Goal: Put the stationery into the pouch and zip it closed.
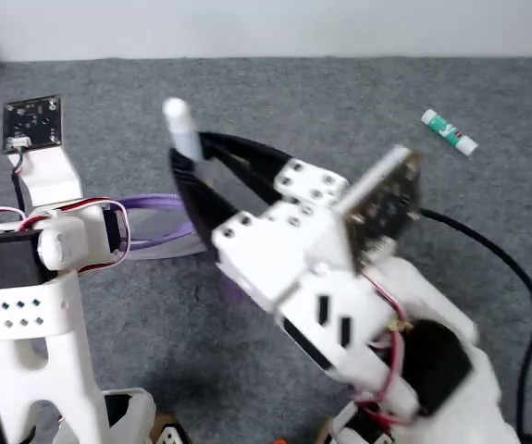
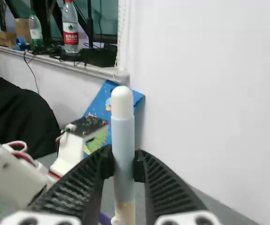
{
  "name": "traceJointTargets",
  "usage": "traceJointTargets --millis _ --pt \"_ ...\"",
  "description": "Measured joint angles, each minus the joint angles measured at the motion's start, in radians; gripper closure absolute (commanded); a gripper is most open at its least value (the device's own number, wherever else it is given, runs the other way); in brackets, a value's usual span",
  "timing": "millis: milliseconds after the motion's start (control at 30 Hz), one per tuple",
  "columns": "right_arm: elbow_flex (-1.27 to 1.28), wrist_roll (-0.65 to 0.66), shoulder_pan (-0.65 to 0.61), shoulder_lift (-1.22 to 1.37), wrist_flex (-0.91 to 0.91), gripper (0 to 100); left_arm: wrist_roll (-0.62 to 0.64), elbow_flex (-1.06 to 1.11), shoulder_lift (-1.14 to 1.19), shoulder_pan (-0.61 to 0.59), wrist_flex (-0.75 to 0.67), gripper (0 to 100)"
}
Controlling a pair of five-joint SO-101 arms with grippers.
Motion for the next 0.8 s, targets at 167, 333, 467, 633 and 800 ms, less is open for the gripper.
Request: traceJointTargets --millis 167,333,467,633,800 --pt "0.002 0.000 -0.017 0.120 -0.178 99.1 0.000 0.000 0.000 0.000 0.000 99" --pt "0.009 -0.006 -0.026 0.213 -0.230 99.1 0.000 0.000 0.000 0.000 0.000 99" --pt "0.081 -0.006 -0.049 0.222 -0.239 99.1 0.000 0.000 0.000 0.000 0.000 99" --pt "0.218 -0.006 -0.057 0.222 -0.262 98.7 0.000 0.000 0.000 0.000 0.000 99" --pt "0.284 0.012 -0.057 0.190 -0.253 80.9 0.000 0.000 0.000 0.002 0.000 99"
